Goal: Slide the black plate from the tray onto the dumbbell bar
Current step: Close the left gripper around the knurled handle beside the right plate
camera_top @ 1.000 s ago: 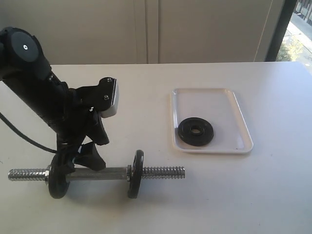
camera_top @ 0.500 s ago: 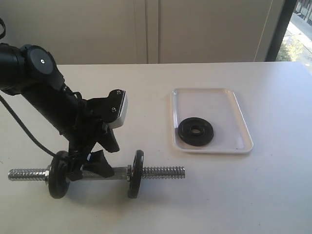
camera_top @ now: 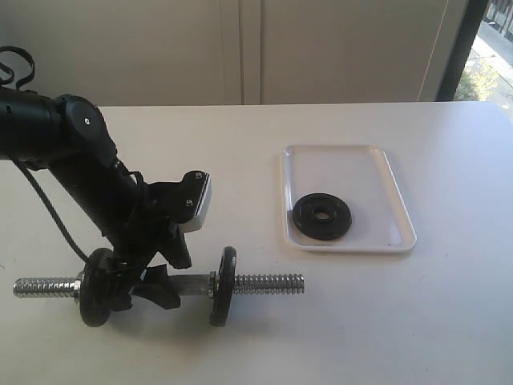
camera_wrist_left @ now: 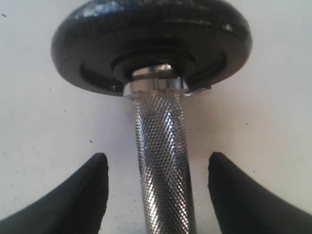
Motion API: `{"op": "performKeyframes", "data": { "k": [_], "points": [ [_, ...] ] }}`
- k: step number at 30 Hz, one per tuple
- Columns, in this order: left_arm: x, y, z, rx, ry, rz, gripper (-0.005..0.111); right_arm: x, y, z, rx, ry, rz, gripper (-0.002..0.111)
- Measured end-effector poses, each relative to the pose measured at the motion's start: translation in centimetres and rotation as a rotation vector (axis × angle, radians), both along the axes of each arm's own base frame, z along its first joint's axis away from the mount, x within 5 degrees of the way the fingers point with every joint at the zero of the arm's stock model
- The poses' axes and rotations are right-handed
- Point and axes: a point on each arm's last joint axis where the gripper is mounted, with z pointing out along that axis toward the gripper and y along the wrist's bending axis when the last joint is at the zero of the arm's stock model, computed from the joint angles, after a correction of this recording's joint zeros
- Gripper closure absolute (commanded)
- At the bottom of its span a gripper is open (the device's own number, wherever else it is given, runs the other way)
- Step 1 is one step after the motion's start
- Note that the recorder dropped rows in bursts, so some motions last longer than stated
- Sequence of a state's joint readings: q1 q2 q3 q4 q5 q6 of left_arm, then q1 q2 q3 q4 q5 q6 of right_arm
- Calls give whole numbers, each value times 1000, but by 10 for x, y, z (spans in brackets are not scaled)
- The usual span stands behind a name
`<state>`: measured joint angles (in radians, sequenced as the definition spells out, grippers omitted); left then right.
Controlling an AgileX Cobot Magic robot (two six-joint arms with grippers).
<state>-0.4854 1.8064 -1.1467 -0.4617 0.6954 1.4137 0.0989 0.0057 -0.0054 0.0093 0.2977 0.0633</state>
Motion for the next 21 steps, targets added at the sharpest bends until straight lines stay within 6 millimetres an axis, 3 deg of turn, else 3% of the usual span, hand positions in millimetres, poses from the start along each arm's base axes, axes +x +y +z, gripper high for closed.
{"op": "performKeyframes", "data": {
  "k": [21],
  "points": [
    [5,0,-3,11,-31,35,43,0,0,0,8,1,-2,108]
  ]
}}
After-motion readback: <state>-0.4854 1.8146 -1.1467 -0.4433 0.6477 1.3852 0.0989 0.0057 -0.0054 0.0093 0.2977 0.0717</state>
